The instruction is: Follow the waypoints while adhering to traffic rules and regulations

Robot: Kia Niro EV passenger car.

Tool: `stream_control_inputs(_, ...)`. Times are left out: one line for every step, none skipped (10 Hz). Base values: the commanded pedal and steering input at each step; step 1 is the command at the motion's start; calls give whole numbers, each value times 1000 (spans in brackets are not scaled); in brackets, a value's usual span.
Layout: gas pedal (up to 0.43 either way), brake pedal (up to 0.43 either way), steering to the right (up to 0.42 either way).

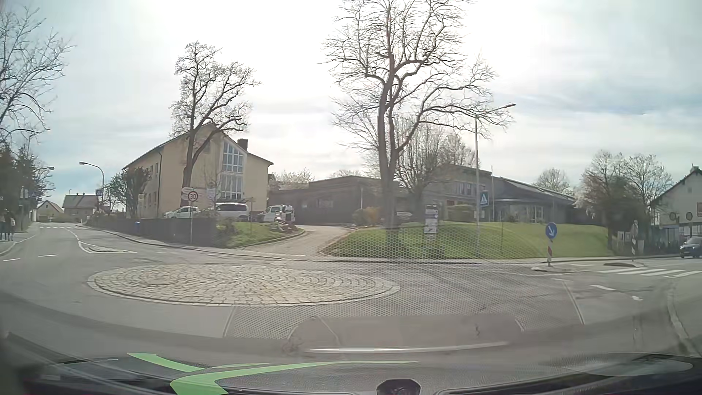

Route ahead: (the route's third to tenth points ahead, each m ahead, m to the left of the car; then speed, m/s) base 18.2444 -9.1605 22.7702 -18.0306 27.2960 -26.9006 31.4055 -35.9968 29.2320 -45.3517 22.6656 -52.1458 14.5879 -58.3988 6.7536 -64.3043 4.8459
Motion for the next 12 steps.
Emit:
stream_control_inputs(47, 0, 279)
stream_control_inputs(47, 0, 284)
stream_control_inputs(59, 0, 290)
stream_control_inputs(59, 0, 290)
stream_control_inputs(67, 0, 287)
stream_control_inputs(67, 0, 280)
stream_control_inputs(79, 0, 275)
stream_control_inputs(79, 0, 276)
stream_control_inputs(79, 0, 276)
stream_control_inputs(79, 0, 276)
stream_control_inputs(79, 0, 276)
stream_control_inputs(79, 0, 277)
